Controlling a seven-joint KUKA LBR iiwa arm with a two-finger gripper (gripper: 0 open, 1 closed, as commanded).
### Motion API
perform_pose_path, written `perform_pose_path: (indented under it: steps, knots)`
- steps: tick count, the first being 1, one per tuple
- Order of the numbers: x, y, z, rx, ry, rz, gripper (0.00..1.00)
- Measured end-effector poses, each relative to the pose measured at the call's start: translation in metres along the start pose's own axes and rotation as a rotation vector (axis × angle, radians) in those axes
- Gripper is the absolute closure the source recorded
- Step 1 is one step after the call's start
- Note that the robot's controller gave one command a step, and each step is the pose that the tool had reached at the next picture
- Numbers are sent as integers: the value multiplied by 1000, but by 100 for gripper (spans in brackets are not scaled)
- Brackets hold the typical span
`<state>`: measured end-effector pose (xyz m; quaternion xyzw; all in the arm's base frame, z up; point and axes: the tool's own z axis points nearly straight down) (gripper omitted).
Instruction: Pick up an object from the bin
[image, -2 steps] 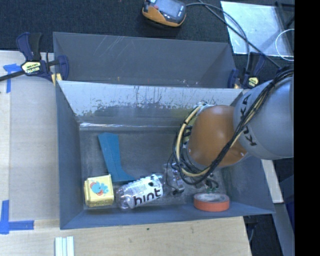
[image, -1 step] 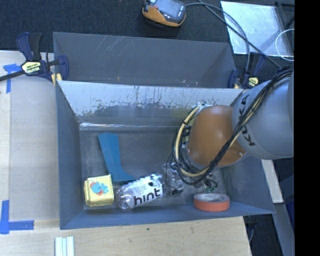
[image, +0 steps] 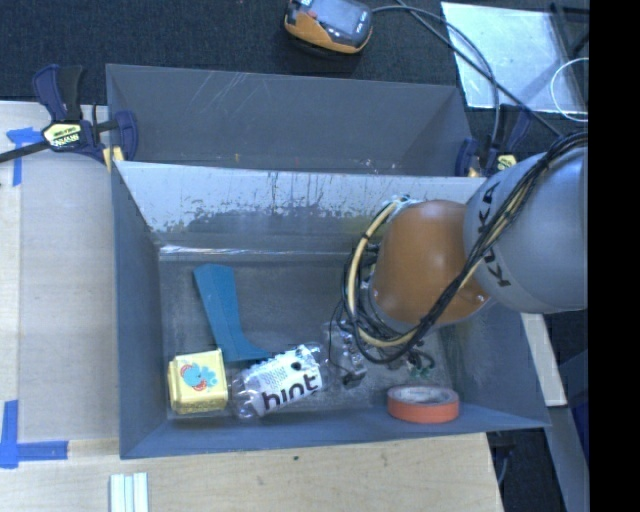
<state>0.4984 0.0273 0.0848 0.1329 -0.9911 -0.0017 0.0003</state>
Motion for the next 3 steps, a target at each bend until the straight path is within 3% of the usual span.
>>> perform_pose_path:
  steps: [1, 2, 3]
  knots:
    - [-9, -2, -10, 0, -7, -38, 100]
    - [-47, 5, -86, 0, -7, -283, 100]
    - [-22, 14, -159, 1, -4, -165, 100]
